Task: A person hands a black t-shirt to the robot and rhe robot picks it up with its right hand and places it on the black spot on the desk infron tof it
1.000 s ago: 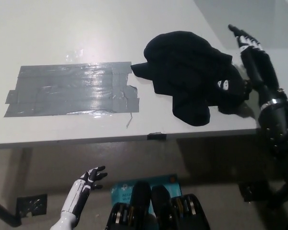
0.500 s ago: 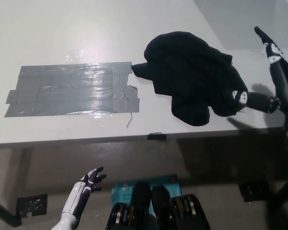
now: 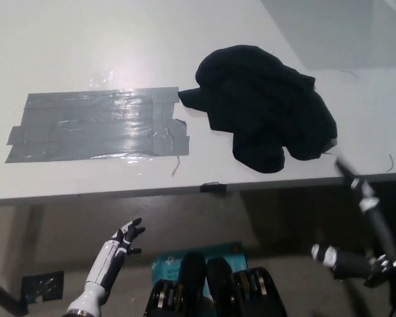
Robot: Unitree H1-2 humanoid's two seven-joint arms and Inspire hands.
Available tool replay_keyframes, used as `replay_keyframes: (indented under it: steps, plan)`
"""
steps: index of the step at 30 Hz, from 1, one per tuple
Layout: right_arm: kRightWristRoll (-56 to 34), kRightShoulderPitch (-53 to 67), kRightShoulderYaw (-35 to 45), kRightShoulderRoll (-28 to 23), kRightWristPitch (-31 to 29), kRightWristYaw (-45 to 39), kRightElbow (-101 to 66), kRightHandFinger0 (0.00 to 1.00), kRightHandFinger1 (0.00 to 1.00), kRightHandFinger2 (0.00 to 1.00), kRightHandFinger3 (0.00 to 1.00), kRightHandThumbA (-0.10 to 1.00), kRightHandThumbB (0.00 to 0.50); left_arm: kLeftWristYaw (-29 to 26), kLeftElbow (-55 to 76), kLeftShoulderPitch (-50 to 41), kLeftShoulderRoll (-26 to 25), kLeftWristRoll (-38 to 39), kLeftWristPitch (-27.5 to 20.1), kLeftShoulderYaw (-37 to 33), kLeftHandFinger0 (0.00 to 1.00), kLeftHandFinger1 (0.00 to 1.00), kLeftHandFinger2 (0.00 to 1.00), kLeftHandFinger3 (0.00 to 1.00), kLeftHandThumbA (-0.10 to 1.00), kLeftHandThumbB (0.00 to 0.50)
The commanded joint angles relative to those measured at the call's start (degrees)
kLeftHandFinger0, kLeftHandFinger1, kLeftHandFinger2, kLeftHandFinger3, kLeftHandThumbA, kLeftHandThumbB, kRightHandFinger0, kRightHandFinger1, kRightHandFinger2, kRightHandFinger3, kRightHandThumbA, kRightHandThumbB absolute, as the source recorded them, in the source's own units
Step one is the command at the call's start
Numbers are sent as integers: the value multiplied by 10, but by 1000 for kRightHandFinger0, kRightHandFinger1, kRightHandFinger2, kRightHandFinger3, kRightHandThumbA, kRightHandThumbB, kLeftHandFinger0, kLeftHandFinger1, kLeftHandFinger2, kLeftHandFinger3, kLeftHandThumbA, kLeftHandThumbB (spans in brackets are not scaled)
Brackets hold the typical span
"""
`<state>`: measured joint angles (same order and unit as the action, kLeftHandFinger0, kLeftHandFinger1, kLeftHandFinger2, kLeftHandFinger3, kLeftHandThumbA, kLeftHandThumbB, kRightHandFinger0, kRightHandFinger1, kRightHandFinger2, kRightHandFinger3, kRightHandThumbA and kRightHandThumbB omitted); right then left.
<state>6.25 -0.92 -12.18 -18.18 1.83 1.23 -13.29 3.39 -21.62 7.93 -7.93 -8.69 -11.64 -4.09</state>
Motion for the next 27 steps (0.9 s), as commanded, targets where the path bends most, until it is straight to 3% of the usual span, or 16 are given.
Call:
replay_keyframes:
  steps: [1, 4, 11, 14, 17, 27]
  plan:
    - [-26, -25, -12, 15, -51, -50, 80, 1000, 1000, 1000, 1000, 1000, 385, 3, 16, 7, -6, 2, -17, -2, 796, 935, 859, 903, 1000, 500]
    - [-40, -32, -13, 20, -41, -72, 120, 1000, 1000, 1000, 1000, 1000, 390, 1, 25, 9, -3, 0, -3, -2, 876, 954, 867, 909, 1000, 500]
    - [-47, -31, -10, 28, -53, -94, 145, 1000, 1000, 1000, 1000, 1000, 329, 4, 31, 7, -5, 3, -9, -3, 814, 979, 947, 980, 1000, 499]
    - [-40, -33, -9, 27, -53, -99, 145, 1000, 1000, 1000, 1000, 1000, 332, 5, 32, 10, -7, 2, -11, -4, 825, 998, 992, 1000, 1000, 499]
    - [-26, -35, -13, 23, -51, -104, 146, 1000, 1000, 1000, 1000, 1000, 342, 9, 32, 11, -5, 11, -8, -2, 844, 1000, 1000, 1000, 1000, 500]
    - [-3, -37, -18, 19, -54, -116, 145, 1000, 1000, 1000, 1000, 1000, 289, 8, 30, 7, -7, 10, -8, -3, 859, 1000, 1000, 1000, 1000, 494]
